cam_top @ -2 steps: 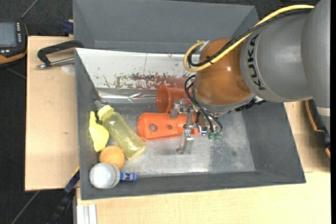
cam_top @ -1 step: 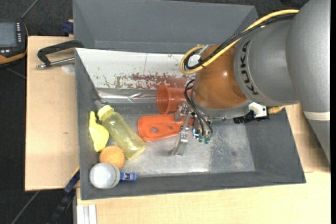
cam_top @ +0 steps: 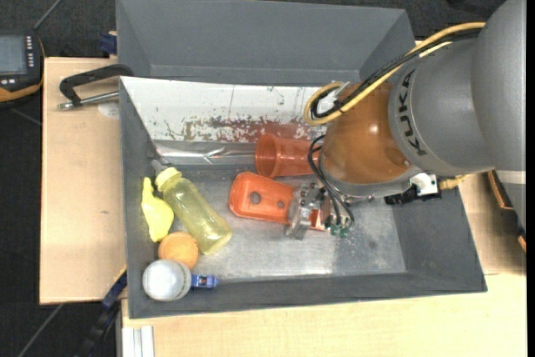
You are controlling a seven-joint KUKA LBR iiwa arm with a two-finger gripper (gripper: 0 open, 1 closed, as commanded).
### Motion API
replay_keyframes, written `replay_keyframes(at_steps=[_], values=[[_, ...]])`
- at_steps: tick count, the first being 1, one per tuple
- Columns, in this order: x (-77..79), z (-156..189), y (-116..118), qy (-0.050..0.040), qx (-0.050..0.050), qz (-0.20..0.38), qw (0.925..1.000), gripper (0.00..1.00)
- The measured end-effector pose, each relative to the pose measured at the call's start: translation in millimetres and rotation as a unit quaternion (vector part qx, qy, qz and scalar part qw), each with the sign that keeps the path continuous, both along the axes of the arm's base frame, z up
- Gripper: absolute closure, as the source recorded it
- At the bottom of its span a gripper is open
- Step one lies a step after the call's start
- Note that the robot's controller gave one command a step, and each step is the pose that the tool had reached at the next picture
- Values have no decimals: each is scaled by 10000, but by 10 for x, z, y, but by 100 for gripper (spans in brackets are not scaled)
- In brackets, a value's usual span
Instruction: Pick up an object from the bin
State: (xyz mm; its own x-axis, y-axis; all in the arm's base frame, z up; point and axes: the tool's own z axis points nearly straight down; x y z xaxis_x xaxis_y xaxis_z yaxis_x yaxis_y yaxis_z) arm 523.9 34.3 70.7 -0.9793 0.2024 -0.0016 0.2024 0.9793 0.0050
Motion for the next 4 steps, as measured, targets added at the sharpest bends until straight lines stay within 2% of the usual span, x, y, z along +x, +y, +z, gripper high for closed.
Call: replay_keyframes(at_steps=[1, 2, 3, 4], values=[[0, 0, 0, 0, 0, -1, 10000, 100], [-68, 605, 35, 15, 2, -20, 10000, 100], [-45, 624, 60, -47, 6, 75, 10000, 100], [-78, 460, 52, 8, 4, 88, 10000, 100]])
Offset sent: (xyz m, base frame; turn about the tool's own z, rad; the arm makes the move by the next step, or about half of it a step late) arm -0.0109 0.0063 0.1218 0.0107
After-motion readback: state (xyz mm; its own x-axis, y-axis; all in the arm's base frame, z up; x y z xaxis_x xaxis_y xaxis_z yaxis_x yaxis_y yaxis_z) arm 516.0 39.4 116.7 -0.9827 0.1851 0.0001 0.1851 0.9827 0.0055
